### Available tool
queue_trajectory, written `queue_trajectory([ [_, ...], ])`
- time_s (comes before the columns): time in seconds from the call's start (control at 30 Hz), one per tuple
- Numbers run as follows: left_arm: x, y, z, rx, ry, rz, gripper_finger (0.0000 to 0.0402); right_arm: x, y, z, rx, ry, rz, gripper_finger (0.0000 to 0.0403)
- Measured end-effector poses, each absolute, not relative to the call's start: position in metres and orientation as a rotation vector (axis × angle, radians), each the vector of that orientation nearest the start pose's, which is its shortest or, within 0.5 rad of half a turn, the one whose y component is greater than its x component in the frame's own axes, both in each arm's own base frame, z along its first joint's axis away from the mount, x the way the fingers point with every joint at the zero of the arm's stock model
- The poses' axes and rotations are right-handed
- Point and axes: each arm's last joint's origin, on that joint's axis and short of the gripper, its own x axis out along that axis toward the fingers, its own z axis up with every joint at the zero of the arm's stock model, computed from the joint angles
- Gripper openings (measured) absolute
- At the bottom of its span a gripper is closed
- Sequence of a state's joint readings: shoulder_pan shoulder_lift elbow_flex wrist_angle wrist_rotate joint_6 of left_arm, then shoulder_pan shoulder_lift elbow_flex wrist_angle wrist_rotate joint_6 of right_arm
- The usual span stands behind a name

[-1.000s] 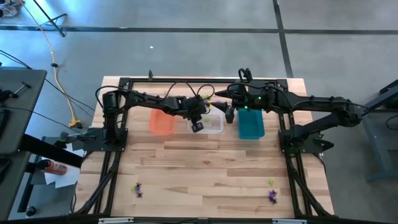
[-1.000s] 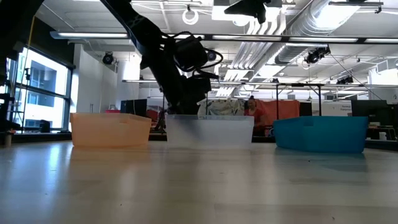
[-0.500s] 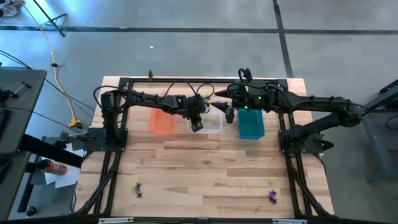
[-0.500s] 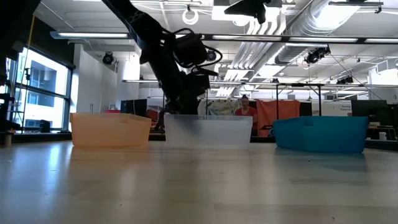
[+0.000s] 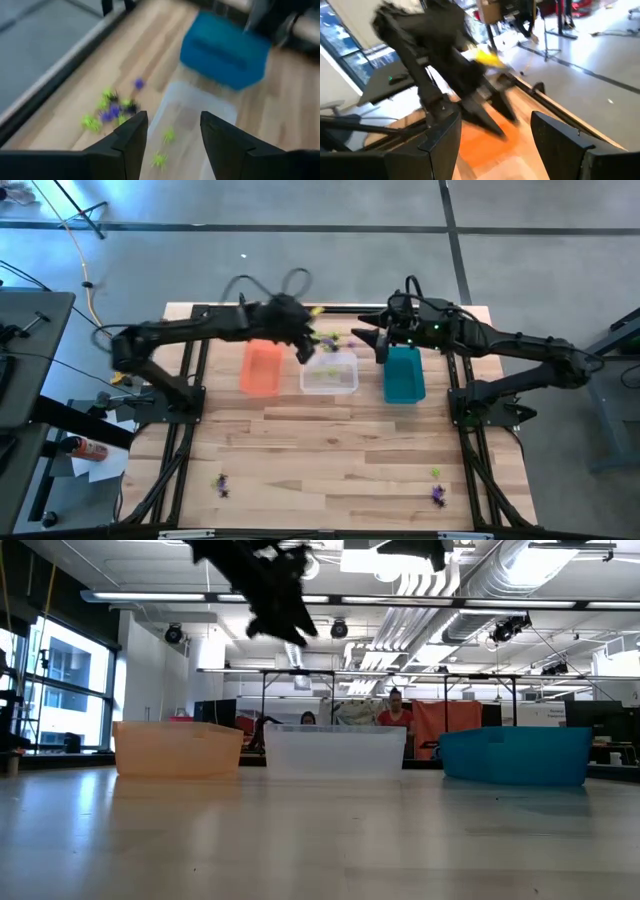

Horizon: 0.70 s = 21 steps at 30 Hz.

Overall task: Sort Halloween decoration
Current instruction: Put the green spider toy into the transparent bin

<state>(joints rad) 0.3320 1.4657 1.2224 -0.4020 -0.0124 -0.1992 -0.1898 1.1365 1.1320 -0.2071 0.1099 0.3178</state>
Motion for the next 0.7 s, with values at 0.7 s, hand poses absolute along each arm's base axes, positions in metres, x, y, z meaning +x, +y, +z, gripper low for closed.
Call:
queue_trajectory([
  [0.7,0.193,0.061,0.325,-0.207,-0.134,0.38,0.0159,0.318,-0.122,0.304,0.736,0.537,-0.581,0.0236],
])
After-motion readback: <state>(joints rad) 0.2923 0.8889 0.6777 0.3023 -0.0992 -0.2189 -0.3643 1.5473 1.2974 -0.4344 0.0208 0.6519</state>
